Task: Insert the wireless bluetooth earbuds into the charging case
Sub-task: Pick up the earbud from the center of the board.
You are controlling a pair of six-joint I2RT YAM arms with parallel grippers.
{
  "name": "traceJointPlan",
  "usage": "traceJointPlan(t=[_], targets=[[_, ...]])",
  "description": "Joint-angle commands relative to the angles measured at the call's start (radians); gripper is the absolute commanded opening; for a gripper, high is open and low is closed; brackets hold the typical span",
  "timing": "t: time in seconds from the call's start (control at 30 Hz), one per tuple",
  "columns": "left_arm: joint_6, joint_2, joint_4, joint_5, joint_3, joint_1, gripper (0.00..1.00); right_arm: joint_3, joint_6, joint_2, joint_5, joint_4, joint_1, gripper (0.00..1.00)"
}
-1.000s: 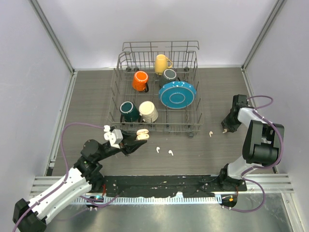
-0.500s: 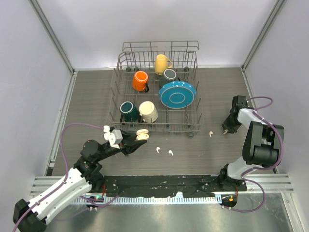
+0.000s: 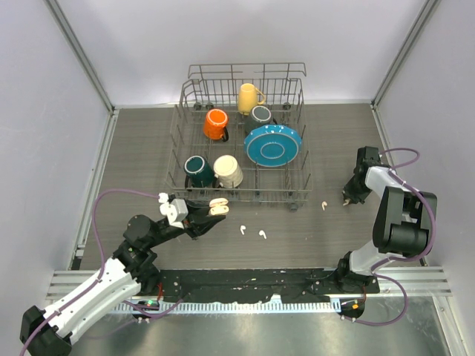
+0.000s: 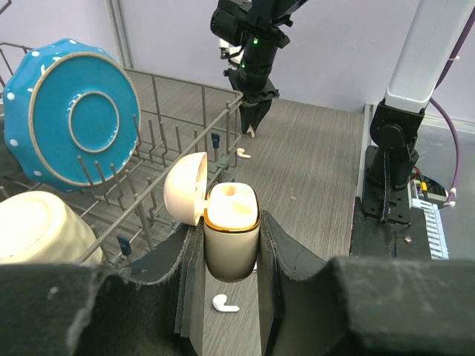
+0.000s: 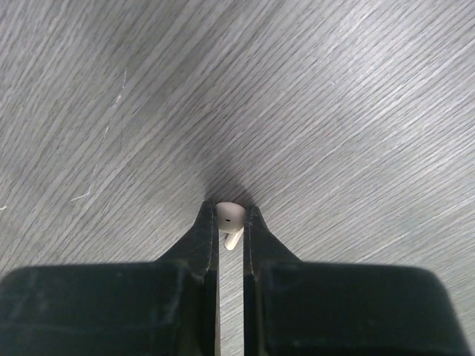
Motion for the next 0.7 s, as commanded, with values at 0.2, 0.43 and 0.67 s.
traceJointPlan(t=[0.2,0.43,0.67], targets=[[-0.040,-0.003,0.041,-0.070,0.027,-0.004,0.00,0.118,0.004,-0.217,0.045,-0.169,0.206,0.01],[-0.144,-0.002,0.119,-0.124,0.024,-0.004,0.00,0.139,0.021,-0.559,-0.006,-0.140,0.355,0.01],[-0.243,0.047,0.202,-0.132,0.018,-0.004,0.00,0.219,0.000,-0.737,-0.084,-0.123,0.444,0.01]])
